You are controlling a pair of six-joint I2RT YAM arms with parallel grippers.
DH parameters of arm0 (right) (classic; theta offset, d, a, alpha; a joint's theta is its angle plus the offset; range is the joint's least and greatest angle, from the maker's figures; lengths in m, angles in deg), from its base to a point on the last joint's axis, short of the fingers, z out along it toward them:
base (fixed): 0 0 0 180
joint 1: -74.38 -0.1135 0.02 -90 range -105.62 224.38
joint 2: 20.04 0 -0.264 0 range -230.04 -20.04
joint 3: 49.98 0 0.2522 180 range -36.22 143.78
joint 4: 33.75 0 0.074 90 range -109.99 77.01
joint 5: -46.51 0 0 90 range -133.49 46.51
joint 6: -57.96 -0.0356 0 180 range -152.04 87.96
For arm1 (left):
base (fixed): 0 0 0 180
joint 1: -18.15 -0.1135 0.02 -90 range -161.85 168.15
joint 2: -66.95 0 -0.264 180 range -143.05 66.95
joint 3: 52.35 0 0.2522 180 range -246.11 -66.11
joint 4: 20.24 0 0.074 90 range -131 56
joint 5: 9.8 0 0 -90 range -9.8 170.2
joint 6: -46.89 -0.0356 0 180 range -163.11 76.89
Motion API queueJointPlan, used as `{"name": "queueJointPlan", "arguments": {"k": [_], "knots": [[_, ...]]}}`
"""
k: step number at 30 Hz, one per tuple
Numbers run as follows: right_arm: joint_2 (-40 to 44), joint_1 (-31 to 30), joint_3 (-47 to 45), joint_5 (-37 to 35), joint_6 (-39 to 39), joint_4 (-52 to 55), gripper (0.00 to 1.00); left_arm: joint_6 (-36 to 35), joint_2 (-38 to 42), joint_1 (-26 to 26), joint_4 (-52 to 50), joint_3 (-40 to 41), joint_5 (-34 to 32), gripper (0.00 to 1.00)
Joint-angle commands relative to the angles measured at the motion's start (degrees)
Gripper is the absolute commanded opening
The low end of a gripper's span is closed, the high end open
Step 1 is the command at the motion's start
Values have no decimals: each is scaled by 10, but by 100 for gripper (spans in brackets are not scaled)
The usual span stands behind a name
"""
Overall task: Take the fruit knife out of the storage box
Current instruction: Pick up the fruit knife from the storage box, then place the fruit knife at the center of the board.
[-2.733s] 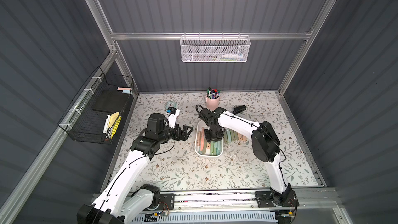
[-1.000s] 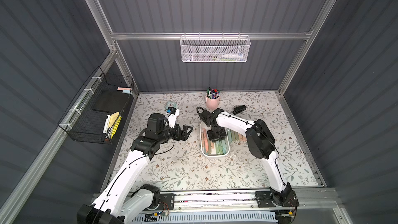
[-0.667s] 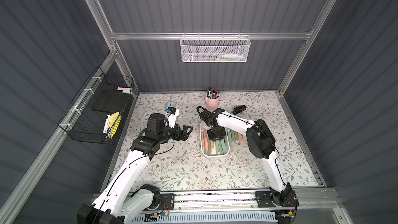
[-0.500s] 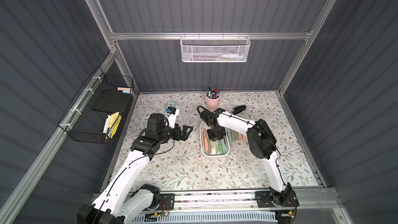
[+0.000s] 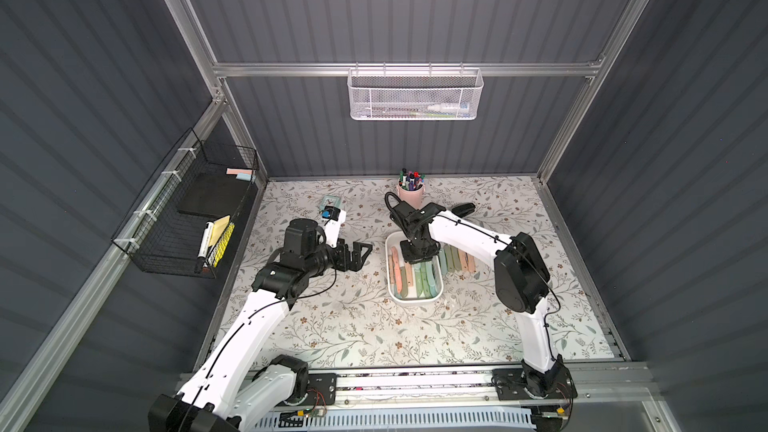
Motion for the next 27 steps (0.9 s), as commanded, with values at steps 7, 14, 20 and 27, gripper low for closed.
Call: {"name": "queueJointPlan", "arguments": {"k": [7,14,20,27], "knots": [[79,27,-40,6,19,-11,22,-7,-14,-3,23,5,115,100],[153,107,-122,16,37,-20,22,-3,-35,-3,30,0,157,99],[187,204,-211,7,83,-44,22,-3,-31,-3,28,3,152,99],[151,262,-243,-14,115,-59,23,-4,-35,-3,24,2,148,99]]}}
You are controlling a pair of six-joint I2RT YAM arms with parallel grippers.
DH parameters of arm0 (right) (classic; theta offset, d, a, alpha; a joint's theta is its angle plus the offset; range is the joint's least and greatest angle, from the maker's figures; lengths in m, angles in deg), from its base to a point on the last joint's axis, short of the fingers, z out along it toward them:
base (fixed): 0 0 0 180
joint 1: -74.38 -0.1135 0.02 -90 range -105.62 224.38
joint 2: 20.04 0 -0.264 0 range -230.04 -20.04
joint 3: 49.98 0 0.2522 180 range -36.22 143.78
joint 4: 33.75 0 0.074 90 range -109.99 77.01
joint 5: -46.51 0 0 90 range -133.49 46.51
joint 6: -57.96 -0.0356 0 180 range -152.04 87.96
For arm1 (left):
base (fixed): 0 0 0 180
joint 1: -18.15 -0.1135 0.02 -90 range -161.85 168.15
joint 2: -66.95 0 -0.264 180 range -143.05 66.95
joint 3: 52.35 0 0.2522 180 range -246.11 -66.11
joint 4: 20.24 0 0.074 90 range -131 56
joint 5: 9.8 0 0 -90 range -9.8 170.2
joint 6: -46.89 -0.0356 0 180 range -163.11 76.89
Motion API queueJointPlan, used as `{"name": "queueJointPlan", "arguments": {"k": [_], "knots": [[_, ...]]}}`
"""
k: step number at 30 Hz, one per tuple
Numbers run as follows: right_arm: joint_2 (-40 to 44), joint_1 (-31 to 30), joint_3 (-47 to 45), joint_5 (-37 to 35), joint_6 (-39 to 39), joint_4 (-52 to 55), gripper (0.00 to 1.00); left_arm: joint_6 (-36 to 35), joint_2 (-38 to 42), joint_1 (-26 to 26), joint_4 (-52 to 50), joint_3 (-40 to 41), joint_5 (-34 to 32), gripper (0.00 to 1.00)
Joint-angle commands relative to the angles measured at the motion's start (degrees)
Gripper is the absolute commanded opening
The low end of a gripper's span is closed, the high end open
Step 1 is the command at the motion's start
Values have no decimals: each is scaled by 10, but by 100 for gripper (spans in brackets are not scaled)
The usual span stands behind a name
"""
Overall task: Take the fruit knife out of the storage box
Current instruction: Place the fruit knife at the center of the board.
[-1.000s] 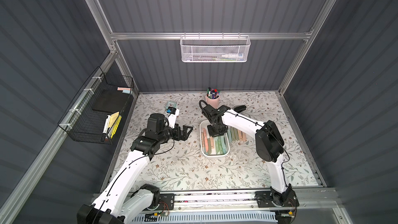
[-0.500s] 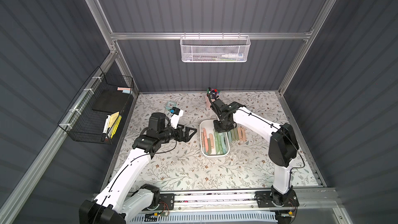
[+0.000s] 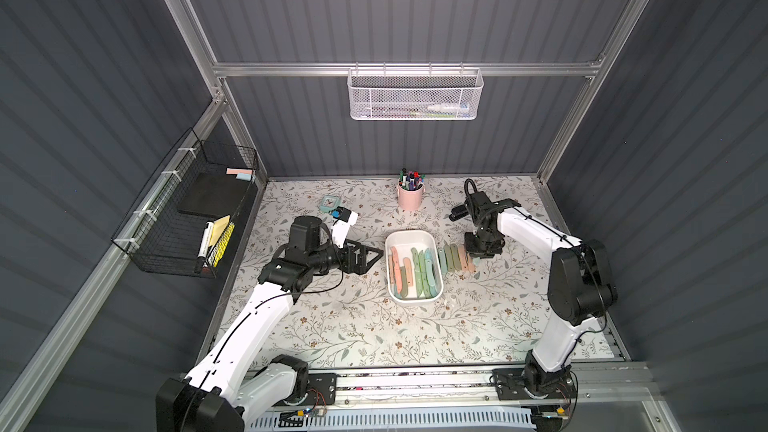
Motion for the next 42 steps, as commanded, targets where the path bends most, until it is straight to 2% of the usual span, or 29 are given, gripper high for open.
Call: {"name": "queueJointPlan", "arguments": {"k": [1,9,18,32,42], "knots": [[-24,8,-6,-20,29,-12,23,-4,0,-3,-2,2,7,99],[-75,24,9,-17,48,-21,23,-6,-1,-3,-5,1,-1,99],[-93,27,16,-12,51,-13,26,-8,-1,-3,-7,0,-7,99],[-73,27,9,-10,47,-1,33,-7,4,-3,-10,0,-19,100],[-37,27,4,-4,42,5,34,-7,5,-3,-9,1,-22,100]]}}
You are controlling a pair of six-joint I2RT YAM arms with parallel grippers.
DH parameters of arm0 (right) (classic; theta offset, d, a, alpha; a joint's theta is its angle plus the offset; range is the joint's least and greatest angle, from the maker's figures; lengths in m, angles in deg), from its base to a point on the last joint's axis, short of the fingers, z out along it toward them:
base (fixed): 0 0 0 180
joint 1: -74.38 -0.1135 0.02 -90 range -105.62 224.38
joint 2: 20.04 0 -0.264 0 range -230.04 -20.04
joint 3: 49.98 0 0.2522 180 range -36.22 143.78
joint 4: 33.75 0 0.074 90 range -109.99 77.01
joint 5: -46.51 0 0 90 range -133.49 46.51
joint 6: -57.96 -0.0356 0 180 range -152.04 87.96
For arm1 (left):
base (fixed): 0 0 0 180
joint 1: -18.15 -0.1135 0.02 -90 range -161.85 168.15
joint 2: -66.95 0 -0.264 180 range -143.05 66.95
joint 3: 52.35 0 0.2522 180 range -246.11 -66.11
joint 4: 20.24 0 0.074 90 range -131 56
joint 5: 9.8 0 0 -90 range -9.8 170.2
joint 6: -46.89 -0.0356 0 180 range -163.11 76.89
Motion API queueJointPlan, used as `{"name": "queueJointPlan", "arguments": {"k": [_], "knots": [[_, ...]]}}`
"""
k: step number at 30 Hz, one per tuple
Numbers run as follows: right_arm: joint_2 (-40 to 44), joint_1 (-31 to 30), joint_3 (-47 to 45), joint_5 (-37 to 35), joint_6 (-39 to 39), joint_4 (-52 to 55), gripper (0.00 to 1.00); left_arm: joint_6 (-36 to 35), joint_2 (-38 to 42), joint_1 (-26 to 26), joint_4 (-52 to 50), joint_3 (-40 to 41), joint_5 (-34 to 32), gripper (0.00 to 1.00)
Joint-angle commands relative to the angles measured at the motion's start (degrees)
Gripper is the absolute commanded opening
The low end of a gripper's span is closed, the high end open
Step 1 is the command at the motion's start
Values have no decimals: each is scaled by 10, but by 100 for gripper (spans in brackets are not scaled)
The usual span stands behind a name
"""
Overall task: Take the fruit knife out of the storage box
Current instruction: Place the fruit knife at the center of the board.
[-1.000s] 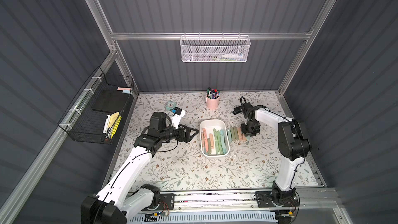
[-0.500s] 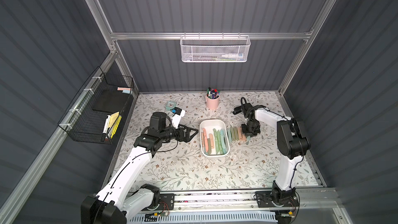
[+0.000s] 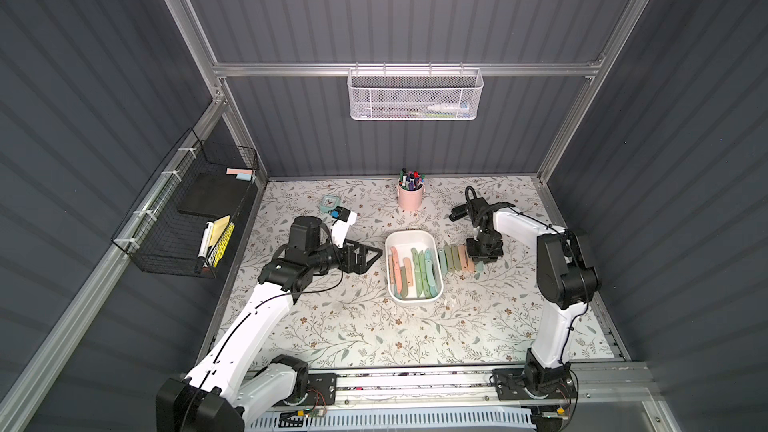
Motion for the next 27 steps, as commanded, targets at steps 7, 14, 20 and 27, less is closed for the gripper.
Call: {"name": "queueJointPlan", "arguments": {"k": [7,14,20,27], "knots": [[103,-3,2,46,-7,19,38,-6,7,-3,-7,2,-10,99],[181,-59,-4,65,-18,-39,47,-5,16,-3,-17,2,-58,99],[220,-168,-21,1,-80,-100,64,-6,31,-3,-31,2,-111,100],[214,-255,-56,12,-137,-196,76,-6,39,-3,-34,3,-144,99]]}}
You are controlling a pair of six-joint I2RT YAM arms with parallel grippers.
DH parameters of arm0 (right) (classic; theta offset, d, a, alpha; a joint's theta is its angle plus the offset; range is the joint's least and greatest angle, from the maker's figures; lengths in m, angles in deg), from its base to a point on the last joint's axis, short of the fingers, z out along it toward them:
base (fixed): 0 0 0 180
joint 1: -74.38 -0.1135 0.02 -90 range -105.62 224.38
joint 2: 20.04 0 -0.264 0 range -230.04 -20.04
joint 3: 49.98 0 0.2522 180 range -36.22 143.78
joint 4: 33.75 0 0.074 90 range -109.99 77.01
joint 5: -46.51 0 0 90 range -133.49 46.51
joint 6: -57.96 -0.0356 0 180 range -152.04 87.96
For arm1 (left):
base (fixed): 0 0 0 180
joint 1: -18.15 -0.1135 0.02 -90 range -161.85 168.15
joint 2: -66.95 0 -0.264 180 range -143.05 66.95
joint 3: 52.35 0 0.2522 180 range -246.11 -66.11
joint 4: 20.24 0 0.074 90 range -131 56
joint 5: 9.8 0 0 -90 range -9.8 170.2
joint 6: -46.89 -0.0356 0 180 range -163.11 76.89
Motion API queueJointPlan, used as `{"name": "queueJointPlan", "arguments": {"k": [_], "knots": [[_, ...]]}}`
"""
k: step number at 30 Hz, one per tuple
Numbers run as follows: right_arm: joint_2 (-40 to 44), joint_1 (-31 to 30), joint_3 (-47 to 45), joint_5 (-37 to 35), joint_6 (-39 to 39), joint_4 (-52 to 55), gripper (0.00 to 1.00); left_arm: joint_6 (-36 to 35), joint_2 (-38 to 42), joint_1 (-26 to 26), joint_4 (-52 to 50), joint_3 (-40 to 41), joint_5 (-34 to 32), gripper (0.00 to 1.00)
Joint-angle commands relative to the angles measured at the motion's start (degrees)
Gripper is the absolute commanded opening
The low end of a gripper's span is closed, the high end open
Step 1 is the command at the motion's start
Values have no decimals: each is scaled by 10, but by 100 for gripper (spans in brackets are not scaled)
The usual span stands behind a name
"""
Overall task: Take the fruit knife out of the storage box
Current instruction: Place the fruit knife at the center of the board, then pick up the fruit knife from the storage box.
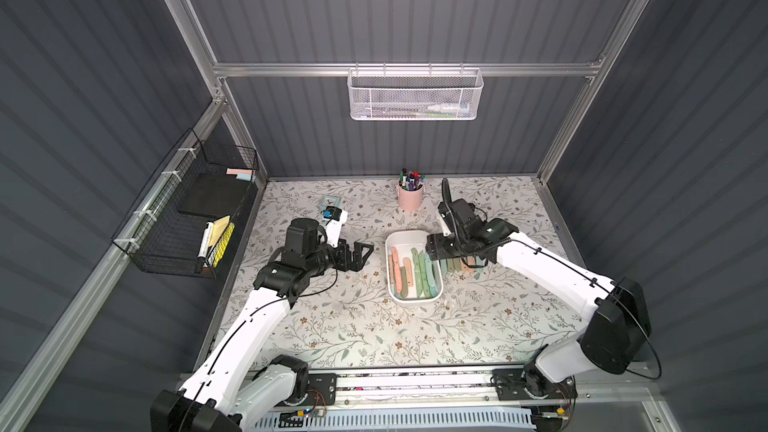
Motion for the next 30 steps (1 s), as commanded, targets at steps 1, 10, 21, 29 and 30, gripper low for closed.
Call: {"name": "queueJointPlan", "arguments": {"k": [1,10,21,29,30], "knots": [[-33,-17,15,9,-39,-33,76,-6,12,-3,-12,3,-20,100],[-110,-100,75,-103,-97,8,80,-9,24,-3,-21,0,-36,99],[-130,-109,88,-90,-129,4,99,-9,24,-3,-22,0,-37,100],[-174,-109,128,-36,-87,24,81,-8,21,-3,-22,0,-36,100],[-182,-108,139,-40,-92,41,76,-8,21,-3,-22,0,-37,99]]}}
